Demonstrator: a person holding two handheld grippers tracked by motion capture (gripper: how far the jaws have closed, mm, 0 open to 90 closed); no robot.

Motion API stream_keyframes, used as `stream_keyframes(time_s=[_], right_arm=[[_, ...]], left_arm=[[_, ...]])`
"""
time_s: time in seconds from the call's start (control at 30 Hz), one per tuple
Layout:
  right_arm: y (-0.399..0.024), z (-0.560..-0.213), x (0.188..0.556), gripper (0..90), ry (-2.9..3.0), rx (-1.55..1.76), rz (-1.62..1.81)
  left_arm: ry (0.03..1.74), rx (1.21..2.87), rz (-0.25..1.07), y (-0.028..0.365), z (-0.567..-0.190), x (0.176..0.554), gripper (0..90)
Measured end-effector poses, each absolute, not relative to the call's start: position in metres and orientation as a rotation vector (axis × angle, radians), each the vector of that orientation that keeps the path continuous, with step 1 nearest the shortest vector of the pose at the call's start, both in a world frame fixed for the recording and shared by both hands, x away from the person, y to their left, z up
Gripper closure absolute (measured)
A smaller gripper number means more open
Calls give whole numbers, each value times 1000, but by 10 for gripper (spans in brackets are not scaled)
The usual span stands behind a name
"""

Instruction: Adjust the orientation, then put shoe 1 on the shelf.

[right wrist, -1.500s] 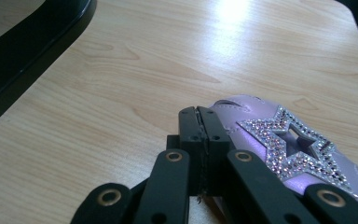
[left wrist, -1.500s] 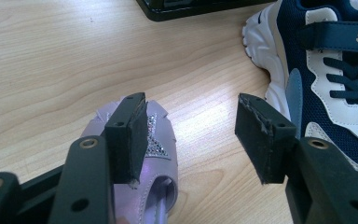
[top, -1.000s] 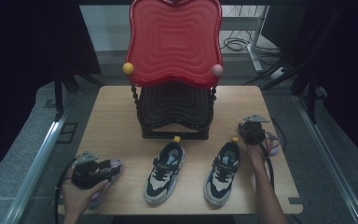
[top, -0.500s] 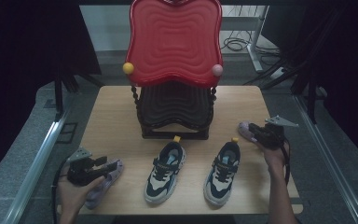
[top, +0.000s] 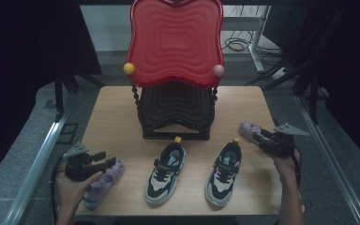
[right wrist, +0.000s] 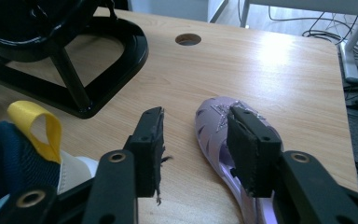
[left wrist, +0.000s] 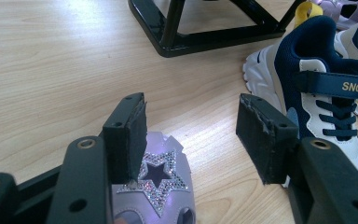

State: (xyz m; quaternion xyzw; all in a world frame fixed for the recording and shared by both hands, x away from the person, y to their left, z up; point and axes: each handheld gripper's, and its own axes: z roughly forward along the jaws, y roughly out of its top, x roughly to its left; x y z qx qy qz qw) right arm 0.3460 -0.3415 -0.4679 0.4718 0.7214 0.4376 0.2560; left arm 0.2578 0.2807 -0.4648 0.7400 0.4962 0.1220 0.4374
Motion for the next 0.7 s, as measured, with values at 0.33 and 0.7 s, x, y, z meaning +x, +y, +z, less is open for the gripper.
stream_keyframes(time_s=[0.33, 0.7], right_arm=[[-352, -470, 341, 486, 1952, 1300, 1171], [-357, -476, 337, 465, 1968, 1322, 1159]], left_arm=[[1247, 1820, 319, 289, -462, 250, 429], [1226, 1784, 323, 302, -454, 237, 436]])
